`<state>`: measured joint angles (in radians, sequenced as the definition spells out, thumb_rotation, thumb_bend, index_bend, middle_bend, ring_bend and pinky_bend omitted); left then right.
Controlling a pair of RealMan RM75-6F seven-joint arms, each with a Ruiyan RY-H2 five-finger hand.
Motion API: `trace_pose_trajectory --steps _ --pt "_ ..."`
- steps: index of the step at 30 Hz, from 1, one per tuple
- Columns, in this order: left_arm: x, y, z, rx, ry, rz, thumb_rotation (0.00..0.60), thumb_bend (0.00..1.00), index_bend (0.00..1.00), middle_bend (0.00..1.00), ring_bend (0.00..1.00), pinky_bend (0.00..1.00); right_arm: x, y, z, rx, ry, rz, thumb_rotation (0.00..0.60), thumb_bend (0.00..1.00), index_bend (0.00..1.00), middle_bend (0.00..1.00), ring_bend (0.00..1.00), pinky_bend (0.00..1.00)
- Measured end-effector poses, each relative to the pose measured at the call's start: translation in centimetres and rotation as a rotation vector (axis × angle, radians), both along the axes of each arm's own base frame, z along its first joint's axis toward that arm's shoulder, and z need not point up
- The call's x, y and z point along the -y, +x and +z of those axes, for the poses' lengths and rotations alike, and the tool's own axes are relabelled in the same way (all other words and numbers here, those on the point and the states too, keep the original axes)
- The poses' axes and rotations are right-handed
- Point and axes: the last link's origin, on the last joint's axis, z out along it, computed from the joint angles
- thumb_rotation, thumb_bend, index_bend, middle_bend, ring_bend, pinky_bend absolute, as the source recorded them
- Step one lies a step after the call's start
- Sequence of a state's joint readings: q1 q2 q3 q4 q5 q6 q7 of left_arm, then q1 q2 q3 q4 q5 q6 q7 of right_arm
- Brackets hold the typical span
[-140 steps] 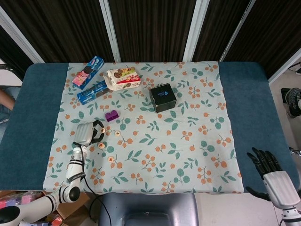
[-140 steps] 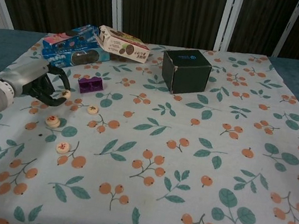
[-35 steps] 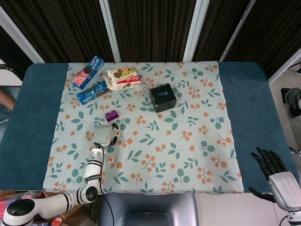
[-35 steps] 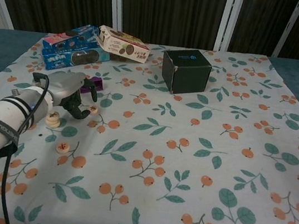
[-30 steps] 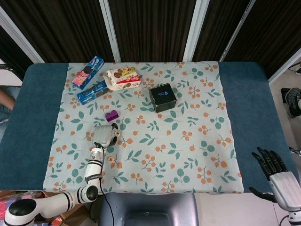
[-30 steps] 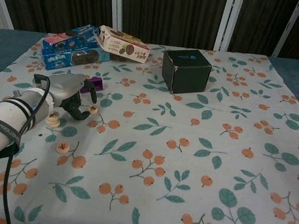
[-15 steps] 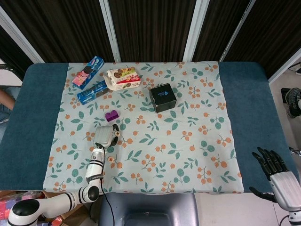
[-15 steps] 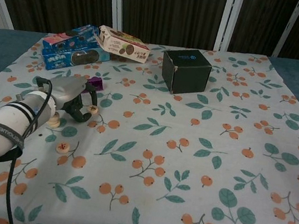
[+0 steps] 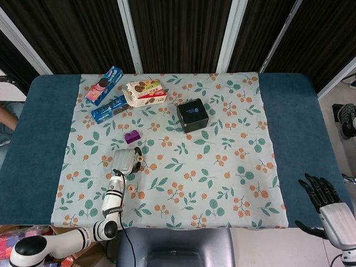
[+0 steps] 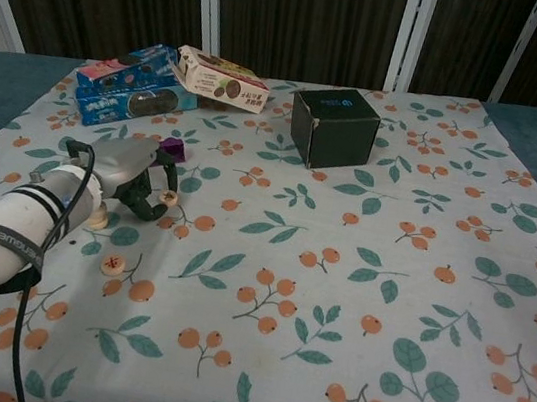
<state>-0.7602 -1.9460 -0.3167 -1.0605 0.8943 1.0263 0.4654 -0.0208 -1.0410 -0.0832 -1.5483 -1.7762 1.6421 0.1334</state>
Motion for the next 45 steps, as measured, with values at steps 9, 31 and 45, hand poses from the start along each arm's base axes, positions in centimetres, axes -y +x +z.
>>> trace_pose_trajectory --steps 9,31,45 --pt "1.2 1.5 3.1 0.127 0.009 -0.045 0.600 0.39 0.50 1.00 1.00 1.00 0.0 0.0 -0.2 -0.010 0.004 0.001 0.600 0.14 0.00 0.00 0.00 0.00" --pt "5.1 -4.6 8.0 0.119 -0.014 0.013 0.600 0.39 0.48 1.00 1.00 1.00 0.0 0.2 -0.6 -0.017 0.015 0.000 0.600 0.14 0.00 0.00 0.00 0.00" --pt "5.4 -5.2 6.9 0.088 -0.033 0.011 0.600 0.39 0.47 1.00 1.00 1.00 0.0 0.2 -0.6 -0.018 0.015 -0.001 0.600 0.14 0.00 0.00 0.00 0.00"
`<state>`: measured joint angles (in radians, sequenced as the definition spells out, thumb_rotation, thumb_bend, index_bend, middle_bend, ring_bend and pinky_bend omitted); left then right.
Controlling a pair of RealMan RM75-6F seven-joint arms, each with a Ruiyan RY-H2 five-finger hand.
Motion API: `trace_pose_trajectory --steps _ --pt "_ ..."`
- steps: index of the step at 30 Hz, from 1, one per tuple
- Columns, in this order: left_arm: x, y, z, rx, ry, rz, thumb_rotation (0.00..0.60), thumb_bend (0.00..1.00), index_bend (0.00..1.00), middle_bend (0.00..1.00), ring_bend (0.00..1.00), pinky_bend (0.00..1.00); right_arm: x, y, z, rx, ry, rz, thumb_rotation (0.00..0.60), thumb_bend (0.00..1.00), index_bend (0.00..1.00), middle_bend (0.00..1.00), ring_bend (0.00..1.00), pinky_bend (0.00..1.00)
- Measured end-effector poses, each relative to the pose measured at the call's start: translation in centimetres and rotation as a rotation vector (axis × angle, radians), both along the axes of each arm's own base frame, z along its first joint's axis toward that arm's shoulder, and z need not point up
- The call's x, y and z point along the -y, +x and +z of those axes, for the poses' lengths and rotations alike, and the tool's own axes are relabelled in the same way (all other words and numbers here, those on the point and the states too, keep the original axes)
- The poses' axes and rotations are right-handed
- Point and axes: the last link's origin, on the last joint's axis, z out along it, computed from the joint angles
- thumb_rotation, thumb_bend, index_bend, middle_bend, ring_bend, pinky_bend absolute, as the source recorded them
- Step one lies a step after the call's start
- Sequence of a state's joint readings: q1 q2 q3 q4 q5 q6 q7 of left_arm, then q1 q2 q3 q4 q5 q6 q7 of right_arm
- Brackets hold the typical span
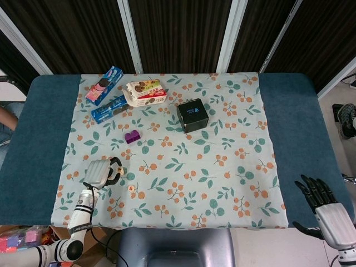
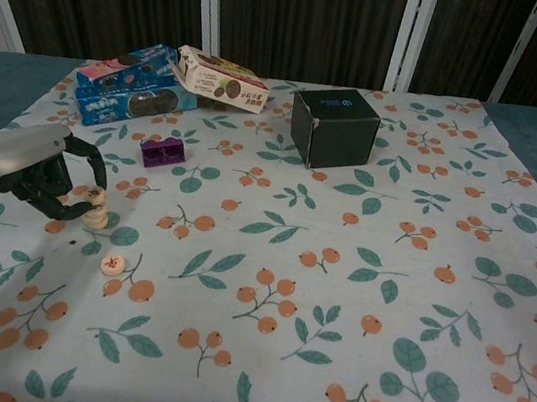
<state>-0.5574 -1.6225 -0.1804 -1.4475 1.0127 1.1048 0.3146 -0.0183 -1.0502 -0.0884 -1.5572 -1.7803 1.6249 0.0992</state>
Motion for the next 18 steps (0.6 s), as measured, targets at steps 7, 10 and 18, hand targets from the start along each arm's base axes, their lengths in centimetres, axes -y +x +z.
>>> trace_pose_trajectory --steps 7,10,18 --pt "-0.21 -0.29 -0.33 -0.007 0.003 0.010 0.600 0.39 0.47 1.00 1.00 1.00 -0.01 -0.02 0.00 -0.001 0.001 0.000 0.600 0.14 0.00 0.00 0.00 0.00" --pt "-0.23 -0.29 -0.43 -0.009 0.003 0.009 0.600 0.39 0.46 1.00 1.00 1.00 -0.01 -0.01 0.03 0.001 0.000 0.000 0.600 0.14 0.00 0.00 0.00 0.00" --pt "-0.11 -0.34 -0.56 -0.011 -0.008 0.013 0.600 0.39 0.45 1.00 1.00 1.00 -0.01 -0.01 -0.02 -0.002 0.001 0.000 0.600 0.14 0.00 0.00 0.00 0.00"
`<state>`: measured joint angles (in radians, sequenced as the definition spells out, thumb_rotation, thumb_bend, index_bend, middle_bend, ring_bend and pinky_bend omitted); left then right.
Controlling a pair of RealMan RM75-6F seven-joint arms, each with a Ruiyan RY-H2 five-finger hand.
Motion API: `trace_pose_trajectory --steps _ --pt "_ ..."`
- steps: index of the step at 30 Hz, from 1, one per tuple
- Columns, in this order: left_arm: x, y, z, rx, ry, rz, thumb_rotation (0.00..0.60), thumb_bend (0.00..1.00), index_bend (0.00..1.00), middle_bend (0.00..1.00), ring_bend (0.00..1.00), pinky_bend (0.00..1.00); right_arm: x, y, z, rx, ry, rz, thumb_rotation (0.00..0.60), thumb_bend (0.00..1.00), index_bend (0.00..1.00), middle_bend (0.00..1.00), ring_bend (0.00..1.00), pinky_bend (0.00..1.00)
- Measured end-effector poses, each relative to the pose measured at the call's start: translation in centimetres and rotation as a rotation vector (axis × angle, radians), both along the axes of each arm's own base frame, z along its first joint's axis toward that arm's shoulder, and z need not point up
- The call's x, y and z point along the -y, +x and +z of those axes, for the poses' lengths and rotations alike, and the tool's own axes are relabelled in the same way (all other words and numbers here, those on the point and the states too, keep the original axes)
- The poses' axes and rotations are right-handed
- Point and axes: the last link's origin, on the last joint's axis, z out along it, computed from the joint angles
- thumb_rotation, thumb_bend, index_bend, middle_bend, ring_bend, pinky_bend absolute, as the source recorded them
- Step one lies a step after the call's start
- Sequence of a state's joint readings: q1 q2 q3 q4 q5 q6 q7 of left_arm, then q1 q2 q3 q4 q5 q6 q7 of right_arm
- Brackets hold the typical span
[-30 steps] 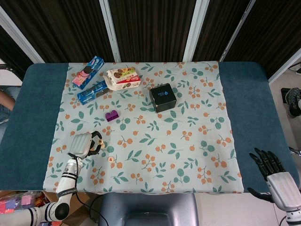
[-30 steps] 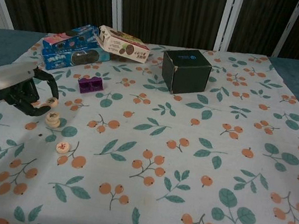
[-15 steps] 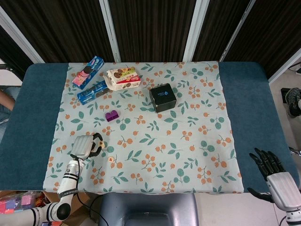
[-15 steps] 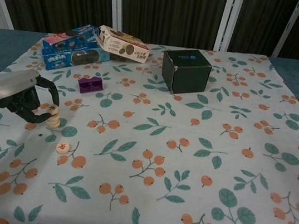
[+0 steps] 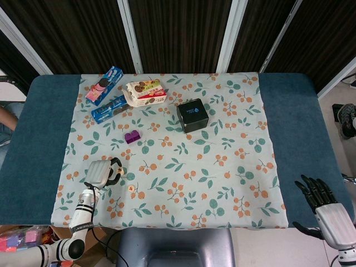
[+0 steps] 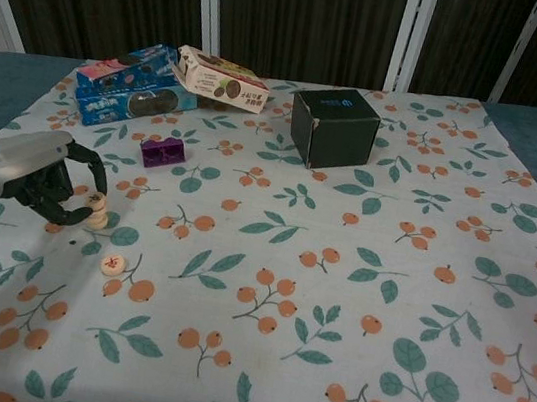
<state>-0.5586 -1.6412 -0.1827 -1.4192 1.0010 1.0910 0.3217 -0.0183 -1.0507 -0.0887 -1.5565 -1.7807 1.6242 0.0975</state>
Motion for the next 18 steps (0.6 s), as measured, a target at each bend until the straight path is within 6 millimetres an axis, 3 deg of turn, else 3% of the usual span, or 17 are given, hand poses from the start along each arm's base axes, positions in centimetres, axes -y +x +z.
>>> trace_pose_trajectory --steps 18 --pt "0.44 0.08 0.38 0.009 -0.009 -0.013 0.600 0.39 0.36 1.00 1.00 1.00 -0.04 0.00 0.03 0.000 -0.003 0.000 0.600 0.14 0.00 0.00 0.00 0.00"
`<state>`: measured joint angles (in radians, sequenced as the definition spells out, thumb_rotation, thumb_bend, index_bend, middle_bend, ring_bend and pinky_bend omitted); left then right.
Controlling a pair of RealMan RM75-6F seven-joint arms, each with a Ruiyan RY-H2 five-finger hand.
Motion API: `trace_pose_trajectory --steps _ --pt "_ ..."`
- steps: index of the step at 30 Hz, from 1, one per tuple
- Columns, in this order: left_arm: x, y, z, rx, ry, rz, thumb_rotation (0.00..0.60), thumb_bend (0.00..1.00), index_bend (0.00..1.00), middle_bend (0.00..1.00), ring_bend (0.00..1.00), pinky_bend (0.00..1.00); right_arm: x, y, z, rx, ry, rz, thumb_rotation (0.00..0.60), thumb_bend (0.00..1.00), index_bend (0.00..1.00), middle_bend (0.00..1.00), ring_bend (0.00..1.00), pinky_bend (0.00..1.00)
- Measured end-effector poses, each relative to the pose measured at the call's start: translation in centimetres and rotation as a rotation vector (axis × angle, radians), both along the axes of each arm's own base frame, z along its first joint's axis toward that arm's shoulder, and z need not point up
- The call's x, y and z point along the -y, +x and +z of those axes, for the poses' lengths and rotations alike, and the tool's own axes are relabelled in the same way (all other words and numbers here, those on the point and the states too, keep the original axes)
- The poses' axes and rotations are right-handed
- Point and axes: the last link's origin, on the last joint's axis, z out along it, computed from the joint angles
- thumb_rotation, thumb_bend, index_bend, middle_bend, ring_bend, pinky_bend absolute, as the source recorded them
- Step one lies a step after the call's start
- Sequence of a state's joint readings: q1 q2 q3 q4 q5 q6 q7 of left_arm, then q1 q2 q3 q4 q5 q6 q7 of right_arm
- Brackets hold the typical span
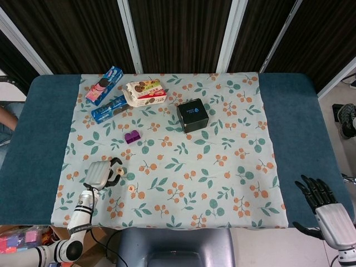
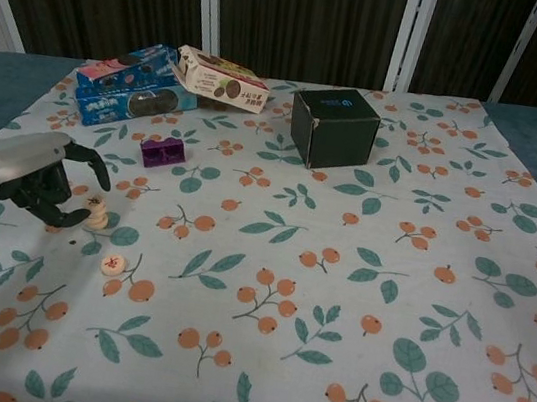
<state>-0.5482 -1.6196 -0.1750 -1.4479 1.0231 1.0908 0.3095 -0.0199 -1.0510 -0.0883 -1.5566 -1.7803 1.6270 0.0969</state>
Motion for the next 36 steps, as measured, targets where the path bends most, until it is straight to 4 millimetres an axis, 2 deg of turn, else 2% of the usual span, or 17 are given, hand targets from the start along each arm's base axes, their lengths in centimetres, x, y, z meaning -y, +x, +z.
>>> trace_pose_trajectory --steps 7,12,16,27,36 --pt "2.0 1.3 0.7 0.066 -0.004 -0.072 0.600 0.41 0.36 1.00 1.00 1.00 0.0 0.0 -0.2 -0.004 0.007 0.003 0.600 0.14 0.00 0.00 0.00 0.00" --pt "5.0 1.8 0.7 0.115 -0.032 -0.137 0.600 0.41 0.36 1.00 1.00 1.00 -0.1 0.1 -0.3 -0.006 0.014 0.007 0.600 0.14 0.00 0.00 0.00 0.00" --pt "7.1 1.2 -0.1 0.106 -0.065 -0.146 0.600 0.40 0.36 1.00 1.00 1.00 -0.1 0.1 -0.2 -0.001 0.014 0.010 0.600 0.14 0.00 0.00 0.00 0.00" --pt "7.8 -1.0 -3.0 0.084 -0.053 -0.110 0.600 0.41 0.29 1.00 1.00 1.00 -0.3 0.1 0.1 0.008 0.011 0.015 0.600 0.14 0.00 0.00 0.00 0.00" --pt "7.3 -1.3 -4.2 0.100 -0.040 -0.099 0.600 0.41 0.38 1.00 1.00 1.00 -0.2 0.1 0.1 0.007 0.008 0.012 0.600 0.14 0.00 0.00 0.00 0.00"
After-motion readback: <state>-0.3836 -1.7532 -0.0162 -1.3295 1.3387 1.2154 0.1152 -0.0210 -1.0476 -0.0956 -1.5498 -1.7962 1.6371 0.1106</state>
